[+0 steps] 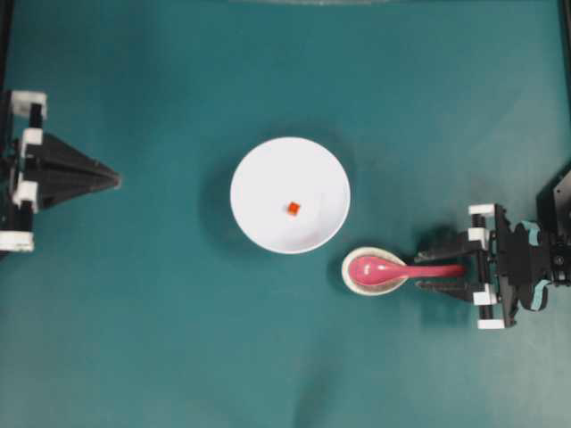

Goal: Grip the spoon and scoop the red block from the bowl with right arm.
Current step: 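Close the right gripper on the pink spoon handle, then lift the pink spoon and carry it over the white bowl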

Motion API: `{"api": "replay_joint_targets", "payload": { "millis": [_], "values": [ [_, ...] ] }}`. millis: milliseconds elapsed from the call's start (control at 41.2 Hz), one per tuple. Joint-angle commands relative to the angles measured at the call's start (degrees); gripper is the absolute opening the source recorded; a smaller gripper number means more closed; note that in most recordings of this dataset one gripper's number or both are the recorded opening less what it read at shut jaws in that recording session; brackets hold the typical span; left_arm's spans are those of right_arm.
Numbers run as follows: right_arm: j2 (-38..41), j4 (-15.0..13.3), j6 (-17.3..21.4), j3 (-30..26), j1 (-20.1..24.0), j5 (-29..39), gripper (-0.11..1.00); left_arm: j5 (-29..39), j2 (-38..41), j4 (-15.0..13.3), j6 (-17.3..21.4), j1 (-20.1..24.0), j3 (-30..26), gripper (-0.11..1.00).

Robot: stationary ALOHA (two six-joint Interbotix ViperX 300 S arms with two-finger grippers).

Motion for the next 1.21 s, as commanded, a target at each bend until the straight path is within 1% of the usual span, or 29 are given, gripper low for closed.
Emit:
{"api": "replay_joint_targets", "payload": {
  "millis": [0, 48, 170, 242, 630, 970, 1067, 1188],
  "values": [
    [-0.44, -0.09, -0.09, -0.35, 0.26, -0.53, 0.44, -0.26, 0.44, 0.00, 0.09, 0.00, -1.58, 0.04],
    [-0.35, -0.09, -0.09, -0.35, 0.26, -0.53, 0.41, -0.26, 0.44, 0.09, 0.09, 0.00, -1.49, 0.04],
    [-0.44, -0.09, -0.09, -0.35, 0.26, -0.53, 0.29, -0.26, 0.44, 0.09, 0.09, -0.09, -1.49, 0.04],
    [-0.44, -0.09, -0.09, -0.44, 0.26, -0.53, 0.26, -0.26, 0.44, 0.09, 0.00, 0.00, -1.49, 0.04],
    [-1.32, -0.09, -0.09, -0.35, 0.26, -0.53, 0.25, -0.26, 0.88, 0.00, 0.00, -0.09, -1.49, 0.04],
    [-10.28, 0.00, -0.44, 1.93, -0.62, 2.29, 0.25, -0.26, 1.05, 0.09, 0.00, 0.00, -1.49, 0.04],
    [-13.10, 0.00, -2.20, 2.02, -0.88, 3.52, 0.25, -0.26, 1.14, 0.09, 0.00, -0.09, -1.49, 0.04],
    [-16.52, 0.00, -5.45, 1.41, -1.93, 6.59, 0.25, -0.44, 1.23, 0.09, 0.00, -0.09, -1.49, 0.04]
  ]
}}
